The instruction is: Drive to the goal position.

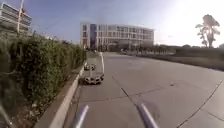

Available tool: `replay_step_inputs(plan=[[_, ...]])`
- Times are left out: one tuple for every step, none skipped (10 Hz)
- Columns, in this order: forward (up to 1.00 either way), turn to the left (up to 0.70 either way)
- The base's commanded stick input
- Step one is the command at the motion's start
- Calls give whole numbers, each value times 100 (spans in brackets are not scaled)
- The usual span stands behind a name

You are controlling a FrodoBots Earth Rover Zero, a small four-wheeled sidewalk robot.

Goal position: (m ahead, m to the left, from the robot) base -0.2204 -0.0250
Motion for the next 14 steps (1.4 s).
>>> replay_step_inputs(plan=[[21, 49], [70, 0], [70, 0], [70, 0], [70, 0], [70, 0], [70, 0], [70, -2], [70, -10], [24, -51], [0, -70], [0, -70], [0, -70], [0, -70]])
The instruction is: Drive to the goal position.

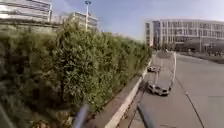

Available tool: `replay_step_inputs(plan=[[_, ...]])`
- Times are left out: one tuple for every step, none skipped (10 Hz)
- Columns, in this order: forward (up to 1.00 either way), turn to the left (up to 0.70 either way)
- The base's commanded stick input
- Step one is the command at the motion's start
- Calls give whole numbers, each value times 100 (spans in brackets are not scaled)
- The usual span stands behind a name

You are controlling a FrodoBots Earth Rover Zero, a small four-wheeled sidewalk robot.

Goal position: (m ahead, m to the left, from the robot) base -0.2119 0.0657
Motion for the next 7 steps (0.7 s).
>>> replay_step_inputs(plan=[[0, -70], [0, -70], [0, -70], [0, -70], [0, -70], [0, -70], [0, -70]])
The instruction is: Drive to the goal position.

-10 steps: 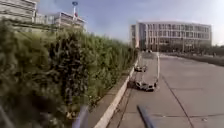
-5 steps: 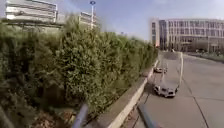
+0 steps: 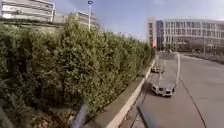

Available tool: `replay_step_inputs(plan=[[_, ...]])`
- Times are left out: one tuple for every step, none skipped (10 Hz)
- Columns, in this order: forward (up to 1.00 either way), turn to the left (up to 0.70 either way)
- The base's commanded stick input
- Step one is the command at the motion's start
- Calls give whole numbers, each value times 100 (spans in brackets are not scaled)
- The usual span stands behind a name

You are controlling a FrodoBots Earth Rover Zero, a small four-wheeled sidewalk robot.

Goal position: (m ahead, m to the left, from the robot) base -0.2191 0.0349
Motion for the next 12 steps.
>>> replay_step_inputs(plan=[[0, -70], [0, -70], [0, -70], [0, -70], [0, -70], [0, -70], [0, -70], [0, -70], [0, -70], [61, -21], [70, -14], [70, -14]])
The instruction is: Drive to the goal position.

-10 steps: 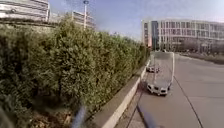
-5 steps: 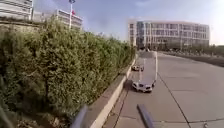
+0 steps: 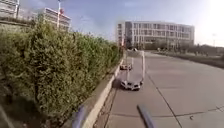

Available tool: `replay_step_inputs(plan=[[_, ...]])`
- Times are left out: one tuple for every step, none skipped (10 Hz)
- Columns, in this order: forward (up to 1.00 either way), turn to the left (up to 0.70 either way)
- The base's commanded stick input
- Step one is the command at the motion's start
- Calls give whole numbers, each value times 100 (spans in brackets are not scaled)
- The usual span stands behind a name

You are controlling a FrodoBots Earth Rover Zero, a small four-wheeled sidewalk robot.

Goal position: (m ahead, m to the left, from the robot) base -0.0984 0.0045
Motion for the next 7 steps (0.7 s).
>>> replay_step_inputs(plan=[[70, -14], [70, -14], [70, -14], [70, -14], [70, -14], [70, -14], [70, -11]])
